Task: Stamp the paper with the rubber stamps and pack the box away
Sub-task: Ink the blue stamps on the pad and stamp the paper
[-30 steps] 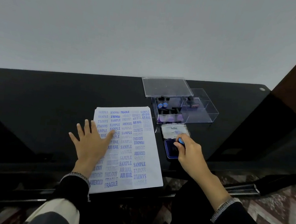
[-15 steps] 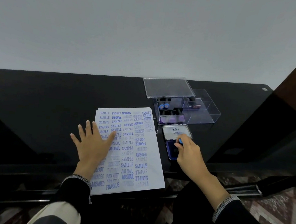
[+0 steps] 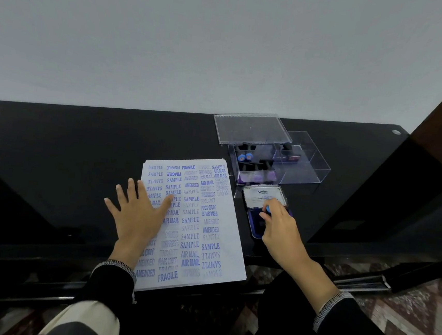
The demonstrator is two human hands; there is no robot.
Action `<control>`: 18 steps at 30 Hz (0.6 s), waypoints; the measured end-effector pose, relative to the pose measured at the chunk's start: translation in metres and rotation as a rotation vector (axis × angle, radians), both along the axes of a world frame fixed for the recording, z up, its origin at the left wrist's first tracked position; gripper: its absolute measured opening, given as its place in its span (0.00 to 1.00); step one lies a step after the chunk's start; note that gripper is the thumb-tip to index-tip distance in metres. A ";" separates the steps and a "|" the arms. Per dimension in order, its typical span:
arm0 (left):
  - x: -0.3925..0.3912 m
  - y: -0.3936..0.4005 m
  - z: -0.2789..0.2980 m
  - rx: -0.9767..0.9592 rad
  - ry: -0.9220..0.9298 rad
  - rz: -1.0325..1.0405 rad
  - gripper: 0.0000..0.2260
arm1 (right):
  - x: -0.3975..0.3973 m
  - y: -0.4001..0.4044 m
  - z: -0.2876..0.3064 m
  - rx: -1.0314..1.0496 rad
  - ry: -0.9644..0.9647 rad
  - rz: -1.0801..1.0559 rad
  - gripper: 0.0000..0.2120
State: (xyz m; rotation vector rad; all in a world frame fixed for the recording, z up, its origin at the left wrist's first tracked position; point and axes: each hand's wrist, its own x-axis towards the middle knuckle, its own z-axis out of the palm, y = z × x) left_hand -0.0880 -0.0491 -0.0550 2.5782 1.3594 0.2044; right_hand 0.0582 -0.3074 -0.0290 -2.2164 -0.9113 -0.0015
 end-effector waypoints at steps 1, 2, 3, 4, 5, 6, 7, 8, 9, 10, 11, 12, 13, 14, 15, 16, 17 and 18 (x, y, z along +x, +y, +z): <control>0.000 0.000 0.000 0.002 0.000 0.000 0.45 | -0.002 -0.001 -0.002 0.005 -0.032 -0.006 0.17; 0.000 0.000 0.000 0.004 -0.002 0.001 0.45 | -0.004 -0.001 -0.003 0.007 -0.076 -0.009 0.16; 0.000 0.000 0.000 0.003 -0.004 0.003 0.45 | -0.006 0.000 -0.004 0.001 -0.126 -0.003 0.15; 0.000 0.000 0.000 0.002 -0.007 0.003 0.45 | -0.008 0.000 -0.006 -0.007 -0.171 0.004 0.13; 0.000 0.000 0.000 0.001 -0.009 0.003 0.45 | -0.009 0.000 -0.006 -0.015 -0.196 0.005 0.11; 0.000 0.000 0.000 0.001 -0.011 0.002 0.45 | -0.010 0.000 -0.007 -0.022 -0.199 0.001 0.11; 0.000 0.000 -0.001 0.001 -0.014 0.001 0.45 | -0.010 0.000 -0.008 -0.020 -0.195 -0.007 0.11; 0.000 0.000 -0.001 0.000 -0.016 0.000 0.45 | -0.010 -0.001 -0.008 -0.002 -0.174 -0.020 0.12; -0.001 0.000 -0.001 0.000 -0.017 0.000 0.45 | -0.009 0.000 -0.008 0.025 -0.124 -0.035 0.13; -0.001 0.000 -0.001 0.000 -0.015 0.000 0.45 | -0.009 -0.001 -0.007 0.046 -0.063 -0.050 0.15; -0.001 0.000 -0.001 -0.001 -0.012 0.000 0.45 | -0.008 -0.001 -0.006 0.058 -0.015 -0.064 0.16; 0.000 0.000 0.000 -0.001 -0.009 0.000 0.45 | -0.007 -0.001 -0.005 0.068 0.018 -0.075 0.16; 0.000 0.000 0.000 0.000 -0.009 0.001 0.45 | -0.007 -0.001 -0.004 0.079 0.032 -0.080 0.16; 0.000 0.000 0.000 0.000 -0.010 0.000 0.45 | -0.006 -0.001 -0.004 0.093 0.040 -0.080 0.15; 0.000 0.000 0.000 -0.001 -0.012 0.000 0.45 | -0.006 -0.001 -0.004 0.099 0.037 -0.076 0.15; 0.000 0.000 -0.001 -0.001 -0.014 0.000 0.45 | -0.006 -0.001 -0.004 0.096 0.023 -0.070 0.14; 0.000 0.000 -0.001 0.000 -0.014 0.000 0.45 | -0.007 -0.001 -0.004 0.085 -0.002 -0.062 0.14; 0.000 0.000 0.000 0.001 -0.012 0.000 0.45 | -0.008 0.000 -0.005 0.070 -0.042 -0.055 0.13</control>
